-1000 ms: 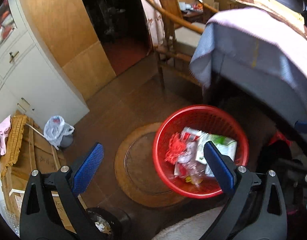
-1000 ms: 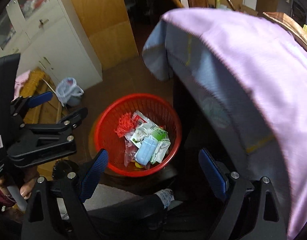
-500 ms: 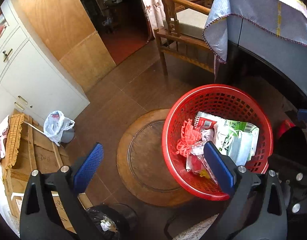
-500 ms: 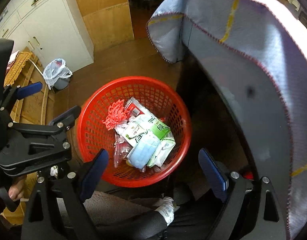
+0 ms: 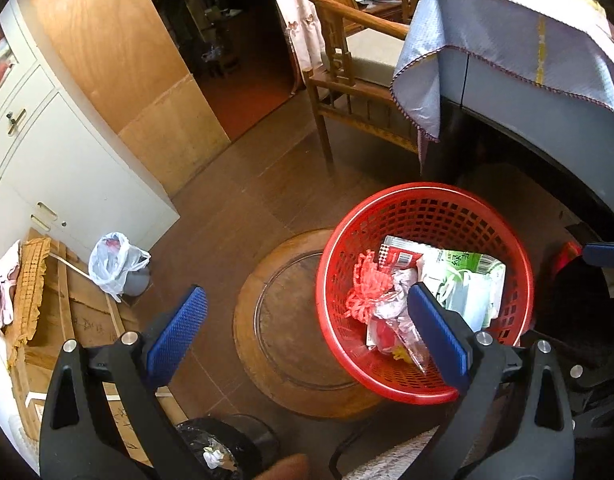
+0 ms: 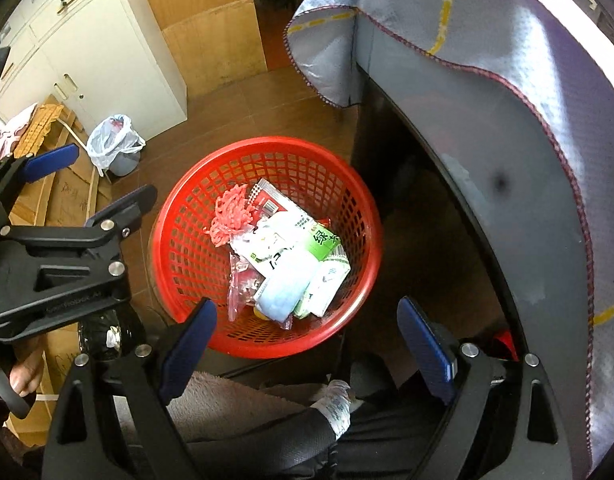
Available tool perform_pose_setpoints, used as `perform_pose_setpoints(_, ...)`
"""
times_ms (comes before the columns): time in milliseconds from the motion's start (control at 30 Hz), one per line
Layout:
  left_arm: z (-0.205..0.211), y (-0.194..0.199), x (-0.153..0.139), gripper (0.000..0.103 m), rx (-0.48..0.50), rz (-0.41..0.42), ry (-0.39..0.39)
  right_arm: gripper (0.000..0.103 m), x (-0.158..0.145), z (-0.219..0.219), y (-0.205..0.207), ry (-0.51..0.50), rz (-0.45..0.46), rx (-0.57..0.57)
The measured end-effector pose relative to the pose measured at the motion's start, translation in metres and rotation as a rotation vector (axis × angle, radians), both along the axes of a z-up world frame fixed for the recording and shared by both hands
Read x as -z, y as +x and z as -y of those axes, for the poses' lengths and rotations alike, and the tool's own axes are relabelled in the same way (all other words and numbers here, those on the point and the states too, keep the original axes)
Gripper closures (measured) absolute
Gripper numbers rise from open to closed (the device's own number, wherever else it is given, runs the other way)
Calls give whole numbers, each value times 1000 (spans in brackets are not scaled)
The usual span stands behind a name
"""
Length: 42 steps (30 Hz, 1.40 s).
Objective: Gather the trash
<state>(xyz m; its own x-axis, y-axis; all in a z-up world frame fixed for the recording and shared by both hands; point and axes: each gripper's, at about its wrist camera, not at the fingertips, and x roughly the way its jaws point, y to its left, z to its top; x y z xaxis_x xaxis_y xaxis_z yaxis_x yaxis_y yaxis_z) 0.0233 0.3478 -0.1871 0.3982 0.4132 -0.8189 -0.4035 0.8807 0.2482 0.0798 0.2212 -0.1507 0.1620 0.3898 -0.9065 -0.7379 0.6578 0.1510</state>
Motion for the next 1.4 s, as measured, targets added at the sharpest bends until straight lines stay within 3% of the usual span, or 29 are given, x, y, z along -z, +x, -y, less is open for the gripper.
perform_pose_setpoints(1400,5,0,-5,7,20,11,-27,13,-8,7,1,14,28,26)
